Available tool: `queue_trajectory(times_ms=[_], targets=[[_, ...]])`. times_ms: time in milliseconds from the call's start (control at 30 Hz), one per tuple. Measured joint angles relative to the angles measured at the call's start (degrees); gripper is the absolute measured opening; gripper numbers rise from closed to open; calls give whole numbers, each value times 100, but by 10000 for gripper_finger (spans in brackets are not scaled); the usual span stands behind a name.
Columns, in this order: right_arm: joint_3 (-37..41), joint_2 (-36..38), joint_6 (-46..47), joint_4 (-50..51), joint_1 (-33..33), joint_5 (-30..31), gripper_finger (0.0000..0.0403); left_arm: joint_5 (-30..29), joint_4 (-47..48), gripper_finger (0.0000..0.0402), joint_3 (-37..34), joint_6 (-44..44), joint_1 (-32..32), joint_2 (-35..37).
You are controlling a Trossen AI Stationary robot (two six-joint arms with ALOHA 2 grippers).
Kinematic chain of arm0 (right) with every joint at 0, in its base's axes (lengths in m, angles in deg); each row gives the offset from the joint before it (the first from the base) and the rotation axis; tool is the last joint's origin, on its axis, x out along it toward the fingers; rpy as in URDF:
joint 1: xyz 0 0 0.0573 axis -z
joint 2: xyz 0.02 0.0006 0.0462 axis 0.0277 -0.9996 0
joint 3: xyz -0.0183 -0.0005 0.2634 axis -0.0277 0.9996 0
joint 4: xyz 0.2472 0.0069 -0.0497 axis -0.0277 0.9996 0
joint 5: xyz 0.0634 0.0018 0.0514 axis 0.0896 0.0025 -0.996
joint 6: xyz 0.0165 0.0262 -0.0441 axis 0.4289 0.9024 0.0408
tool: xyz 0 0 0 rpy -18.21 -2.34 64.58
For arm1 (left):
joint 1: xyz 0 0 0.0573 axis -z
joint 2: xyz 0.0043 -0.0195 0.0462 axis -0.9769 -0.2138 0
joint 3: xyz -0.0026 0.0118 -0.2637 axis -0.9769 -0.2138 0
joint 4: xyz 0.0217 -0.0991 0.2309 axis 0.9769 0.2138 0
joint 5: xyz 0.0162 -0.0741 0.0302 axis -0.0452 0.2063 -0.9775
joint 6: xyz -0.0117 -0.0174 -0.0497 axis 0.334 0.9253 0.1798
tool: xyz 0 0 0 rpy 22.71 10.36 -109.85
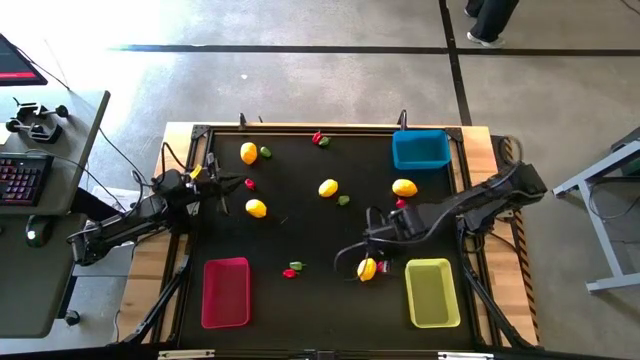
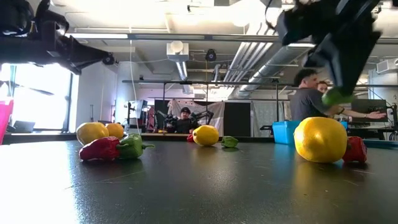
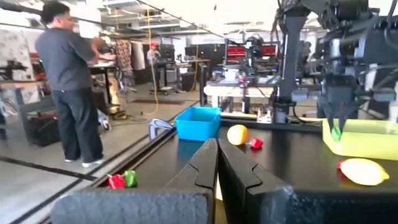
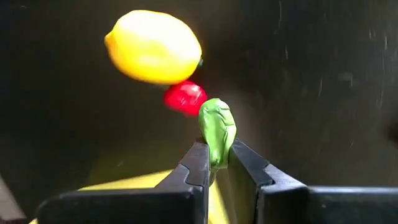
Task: Sort produce into baskets
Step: Put the green chili pepper into the yellow bin
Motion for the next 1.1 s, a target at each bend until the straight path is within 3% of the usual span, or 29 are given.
queue_trajectory(times_ms=[333, 467, 633, 867, 1100], targets=[[0, 1012, 3421, 674, -1447, 276, 26, 12, 101, 0, 0, -99, 0, -2], [2, 1007, 5295, 667, -2136, 663, 26, -9, 98, 0, 0, -225, 0, -2], [7, 691, 7386, 672, -2586, 712, 26, -75, 140, 0, 0, -184, -2, -1], [642, 402, 8385, 308, -2663, 107, 26, -75, 161, 0, 0, -87, -2, 0], [1580, 396, 8675, -953, -2654, 293, 25, -78, 162, 0, 0, -83, -2, 0]])
